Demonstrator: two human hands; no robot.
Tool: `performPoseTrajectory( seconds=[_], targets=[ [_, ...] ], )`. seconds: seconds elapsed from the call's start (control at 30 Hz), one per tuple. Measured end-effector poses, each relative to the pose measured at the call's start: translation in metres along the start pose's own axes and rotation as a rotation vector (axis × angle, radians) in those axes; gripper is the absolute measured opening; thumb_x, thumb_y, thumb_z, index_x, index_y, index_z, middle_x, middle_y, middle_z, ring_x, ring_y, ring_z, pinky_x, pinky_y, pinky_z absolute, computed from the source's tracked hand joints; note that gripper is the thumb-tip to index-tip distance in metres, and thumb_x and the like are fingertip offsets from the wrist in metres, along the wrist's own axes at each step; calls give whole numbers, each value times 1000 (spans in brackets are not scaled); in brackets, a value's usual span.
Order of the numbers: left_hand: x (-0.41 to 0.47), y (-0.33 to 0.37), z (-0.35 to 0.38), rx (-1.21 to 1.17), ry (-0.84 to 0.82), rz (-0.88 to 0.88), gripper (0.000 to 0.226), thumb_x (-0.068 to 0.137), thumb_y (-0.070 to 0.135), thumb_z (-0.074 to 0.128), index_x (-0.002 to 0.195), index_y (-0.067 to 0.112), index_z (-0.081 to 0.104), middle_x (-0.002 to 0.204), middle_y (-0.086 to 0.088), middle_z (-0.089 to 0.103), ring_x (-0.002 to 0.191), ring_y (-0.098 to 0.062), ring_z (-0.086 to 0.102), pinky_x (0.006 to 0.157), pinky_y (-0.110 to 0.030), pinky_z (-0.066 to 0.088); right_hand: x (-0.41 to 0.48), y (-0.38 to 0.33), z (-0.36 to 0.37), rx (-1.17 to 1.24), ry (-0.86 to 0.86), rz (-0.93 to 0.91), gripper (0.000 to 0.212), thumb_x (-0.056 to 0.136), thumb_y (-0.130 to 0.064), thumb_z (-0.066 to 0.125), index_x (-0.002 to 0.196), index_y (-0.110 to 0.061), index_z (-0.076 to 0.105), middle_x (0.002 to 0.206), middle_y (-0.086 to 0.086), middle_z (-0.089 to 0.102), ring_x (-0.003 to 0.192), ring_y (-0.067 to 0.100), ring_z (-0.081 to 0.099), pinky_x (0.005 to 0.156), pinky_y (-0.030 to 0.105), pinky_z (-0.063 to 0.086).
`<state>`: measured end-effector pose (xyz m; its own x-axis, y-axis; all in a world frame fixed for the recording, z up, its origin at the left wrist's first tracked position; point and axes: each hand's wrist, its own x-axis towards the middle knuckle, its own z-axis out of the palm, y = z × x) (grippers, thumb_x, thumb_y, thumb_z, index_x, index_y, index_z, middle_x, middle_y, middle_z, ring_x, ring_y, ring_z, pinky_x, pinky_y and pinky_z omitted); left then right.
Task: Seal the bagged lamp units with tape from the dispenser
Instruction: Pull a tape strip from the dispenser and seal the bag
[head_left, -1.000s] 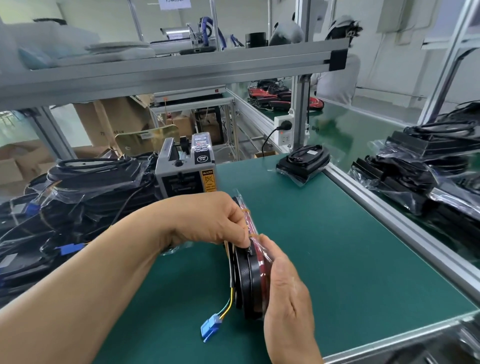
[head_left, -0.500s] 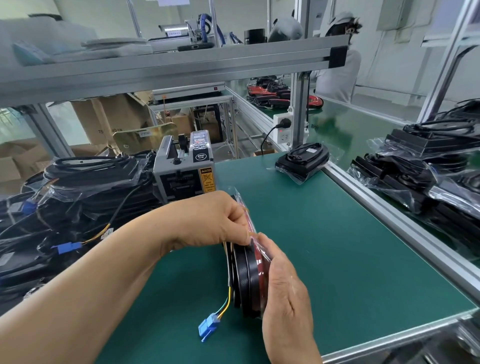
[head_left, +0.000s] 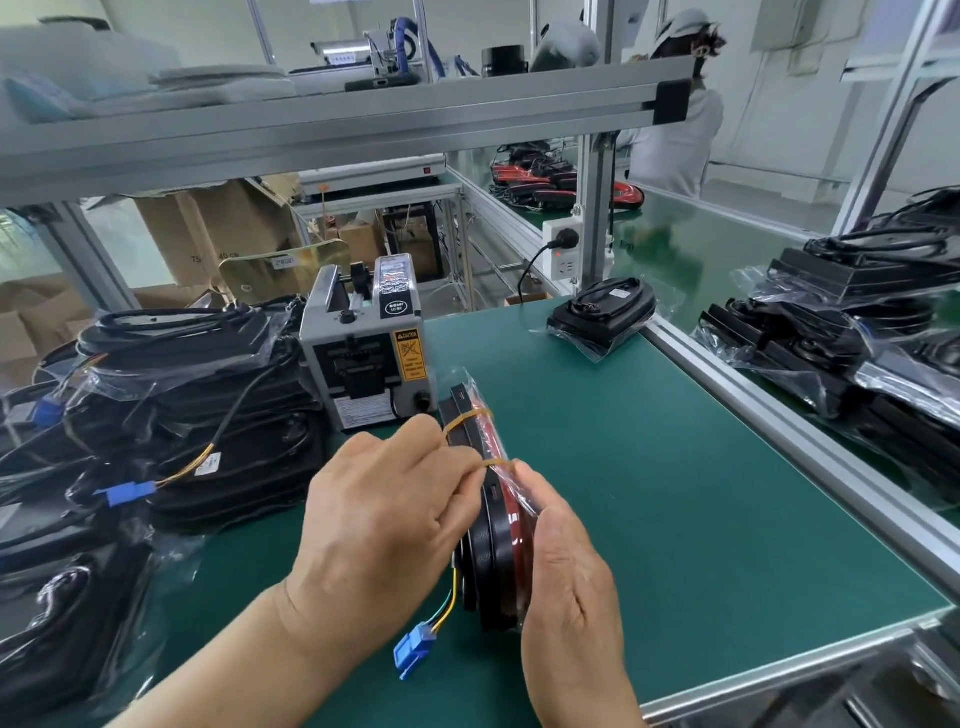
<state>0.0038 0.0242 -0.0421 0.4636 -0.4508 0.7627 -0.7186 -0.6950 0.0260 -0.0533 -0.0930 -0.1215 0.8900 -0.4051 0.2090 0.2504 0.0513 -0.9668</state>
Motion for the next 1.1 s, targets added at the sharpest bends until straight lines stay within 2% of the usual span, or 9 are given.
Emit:
performPoseTrajectory(
  seconds=[0.13, 0.27, 0.47, 0.67, 0.83, 1.1],
  targets=[
    [0, -3, 5, 29, 1, 81, 22, 87, 11, 68, 65, 14, 70, 61, 0, 52, 47, -20, 46, 48, -39, 44, 0, 1, 1, 3, -13, 5, 62, 84, -70, 31, 132, -41, 59, 132, -24, 61, 128, -1, 53, 111, 40, 43],
    [-2, -4, 6, 48, -11, 124, 24, 84, 10, 69, 61, 15, 67, 59, 1, 49, 47, -20, 40, 46, -39, 42, 1, 5, 2, 36, -24, 20, 56, 86, -69, 33, 130, -46, 60, 134, -15, 63, 130, 8, 55, 111, 45, 42],
    [-4, -3, 4, 19, -49, 137, 22, 82, 9, 69, 60, 15, 67, 59, 2, 49, 45, -21, 40, 44, -38, 43, 3, 8, 2, 35, -36, 17, 50, 88, -69, 34, 131, -52, 55, 136, -14, 62, 131, 10, 54, 112, 46, 41],
    [-5, -3, 2, 5, -70, 157, 21, 84, 12, 68, 63, 15, 69, 61, 2, 52, 47, -20, 42, 46, -36, 44, 3, 8, 2, 51, -36, 7, 52, 89, -67, 35, 131, -48, 57, 135, -15, 62, 131, 9, 54, 112, 45, 41],
    [-5, -3, 2, -4, -75, 167, 20, 84, 13, 69, 64, 15, 69, 62, 2, 53, 47, -19, 44, 45, -36, 43, 2, 7, 2, 54, -30, 8, 61, 87, -69, 34, 134, -39, 60, 134, -19, 62, 131, 6, 53, 112, 44, 41],
    [-2, -5, -2, -37, -154, 131, 20, 85, 16, 68, 65, 18, 69, 63, 5, 53, 47, -20, 40, 46, -36, 44, 0, 3, 2, 49, -39, 42, 62, 86, -69, 34, 133, -40, 59, 134, -16, 63, 130, 6, 54, 111, 43, 42]
  ],
)
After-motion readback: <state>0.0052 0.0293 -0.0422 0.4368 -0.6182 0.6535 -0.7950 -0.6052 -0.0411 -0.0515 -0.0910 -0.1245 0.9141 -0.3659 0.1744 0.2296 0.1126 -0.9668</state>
